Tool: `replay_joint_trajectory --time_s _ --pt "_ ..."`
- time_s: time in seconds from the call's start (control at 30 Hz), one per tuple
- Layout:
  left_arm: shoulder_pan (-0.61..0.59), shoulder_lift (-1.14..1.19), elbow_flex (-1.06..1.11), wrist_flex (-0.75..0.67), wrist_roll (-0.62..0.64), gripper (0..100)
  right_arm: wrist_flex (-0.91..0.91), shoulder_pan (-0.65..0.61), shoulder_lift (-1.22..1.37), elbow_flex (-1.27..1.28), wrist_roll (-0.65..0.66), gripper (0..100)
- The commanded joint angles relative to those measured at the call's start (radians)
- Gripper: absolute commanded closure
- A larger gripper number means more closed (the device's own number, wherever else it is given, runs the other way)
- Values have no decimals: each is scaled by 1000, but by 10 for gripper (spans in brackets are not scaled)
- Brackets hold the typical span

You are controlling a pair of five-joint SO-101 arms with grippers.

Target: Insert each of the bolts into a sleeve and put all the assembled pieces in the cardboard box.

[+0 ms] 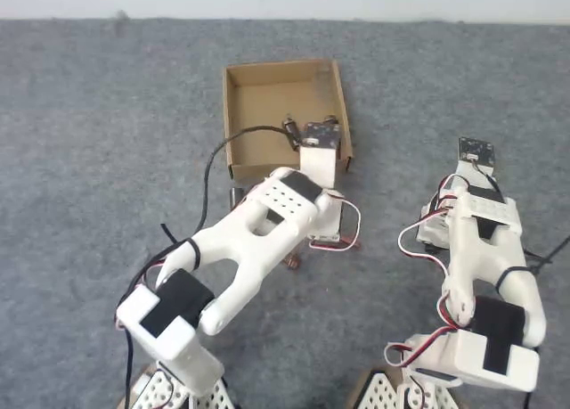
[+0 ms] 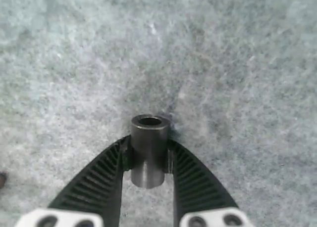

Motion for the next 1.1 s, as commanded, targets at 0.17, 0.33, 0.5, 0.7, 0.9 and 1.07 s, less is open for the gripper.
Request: replay_joint_trajectory --time_s 0.17,0.33,0.5,0.7,0.9,1.07 --pt "-12 26 -85 87 137 988 -13 -15 -64 -31 14 991" --pt "-12 123 -130 52 137 988 -13 -15 -64 -31 14 991" --pt "-44 192 -213 44 138 988 -12 -15 -64 -31 14 991" --pt "-100 288 -346 31 138 988 -10 -15 -64 -31 14 991" --pt "-97 302 -421 38 135 988 -8 -15 -64 -31 14 991" --pt "-98 175 -367 31 133 987 -10 -15 -64 -31 14 991"
